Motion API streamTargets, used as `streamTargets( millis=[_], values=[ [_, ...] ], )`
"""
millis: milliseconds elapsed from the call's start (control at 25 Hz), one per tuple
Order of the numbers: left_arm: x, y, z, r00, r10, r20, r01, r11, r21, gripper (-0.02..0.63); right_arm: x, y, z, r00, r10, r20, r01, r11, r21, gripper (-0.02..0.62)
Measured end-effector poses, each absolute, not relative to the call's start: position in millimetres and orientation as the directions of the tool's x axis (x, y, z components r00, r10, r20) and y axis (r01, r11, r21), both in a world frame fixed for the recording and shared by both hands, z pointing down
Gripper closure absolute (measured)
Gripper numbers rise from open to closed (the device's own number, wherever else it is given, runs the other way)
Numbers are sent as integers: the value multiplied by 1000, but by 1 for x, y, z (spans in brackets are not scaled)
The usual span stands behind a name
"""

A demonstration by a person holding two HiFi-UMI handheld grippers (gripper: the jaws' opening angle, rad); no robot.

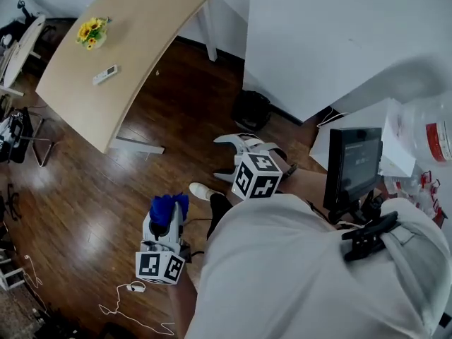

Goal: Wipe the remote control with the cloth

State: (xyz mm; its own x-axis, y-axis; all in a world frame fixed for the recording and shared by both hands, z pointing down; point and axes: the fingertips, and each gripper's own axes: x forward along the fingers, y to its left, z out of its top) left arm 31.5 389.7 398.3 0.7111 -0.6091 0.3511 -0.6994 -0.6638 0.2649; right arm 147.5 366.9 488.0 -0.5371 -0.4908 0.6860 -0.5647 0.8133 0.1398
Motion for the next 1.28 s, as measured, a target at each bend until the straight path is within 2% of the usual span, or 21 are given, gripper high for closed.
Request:
streamTargets(
  millis=[880,1280],
  values=[
    [65,395,403,747,-551,373,-651,-722,236,460,169,376,492,-518,-517,682,-579,798,166,275],
    [99,403,398,752,-528,395,-635,-741,219,460,200,387,492,-515,-524,679,-603,784,148,276]
  ],
)
